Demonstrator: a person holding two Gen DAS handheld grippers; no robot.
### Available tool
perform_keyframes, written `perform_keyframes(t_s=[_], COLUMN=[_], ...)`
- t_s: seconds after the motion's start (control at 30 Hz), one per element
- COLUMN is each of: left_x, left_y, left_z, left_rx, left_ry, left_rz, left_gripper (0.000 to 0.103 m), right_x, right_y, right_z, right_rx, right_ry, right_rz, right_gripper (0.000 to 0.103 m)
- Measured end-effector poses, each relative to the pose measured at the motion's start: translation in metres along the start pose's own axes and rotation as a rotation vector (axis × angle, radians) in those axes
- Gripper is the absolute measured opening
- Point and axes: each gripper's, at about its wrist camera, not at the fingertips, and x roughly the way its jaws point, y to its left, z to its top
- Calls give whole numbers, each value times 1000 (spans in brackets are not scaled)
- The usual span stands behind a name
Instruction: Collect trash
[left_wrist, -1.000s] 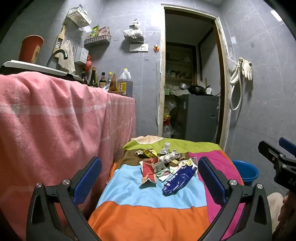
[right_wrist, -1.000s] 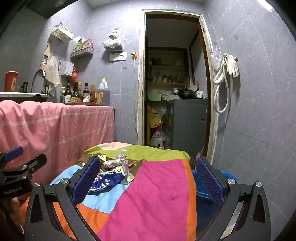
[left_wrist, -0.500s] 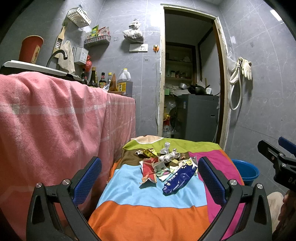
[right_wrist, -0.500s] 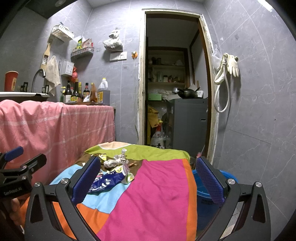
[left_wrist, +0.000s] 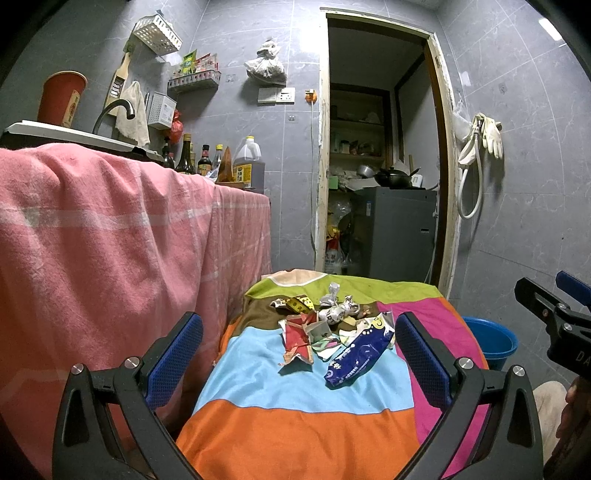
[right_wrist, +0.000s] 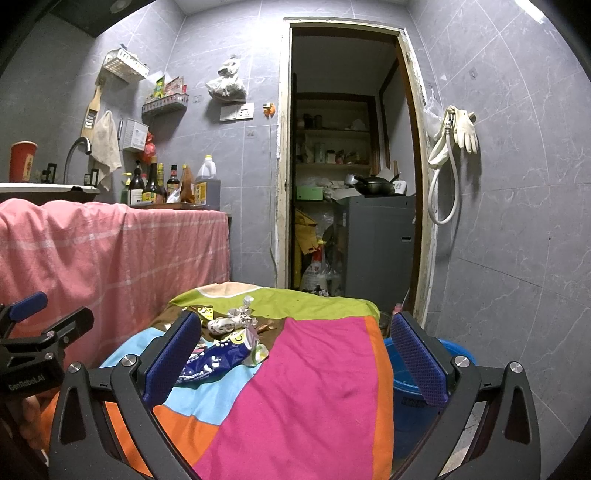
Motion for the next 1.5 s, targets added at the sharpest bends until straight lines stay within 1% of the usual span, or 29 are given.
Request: perform_keyframes(t_s=[1.5], left_x=[-2], left_y=[0], left_z=[0], left_rx=[3], left_ry=[3], left_rz=[-1], left_gripper=[102], right_x=[1], right_y=[-4], right_z=[-2], right_rx=[3], right_ry=[5], right_rz=[1], right_gripper=[103])
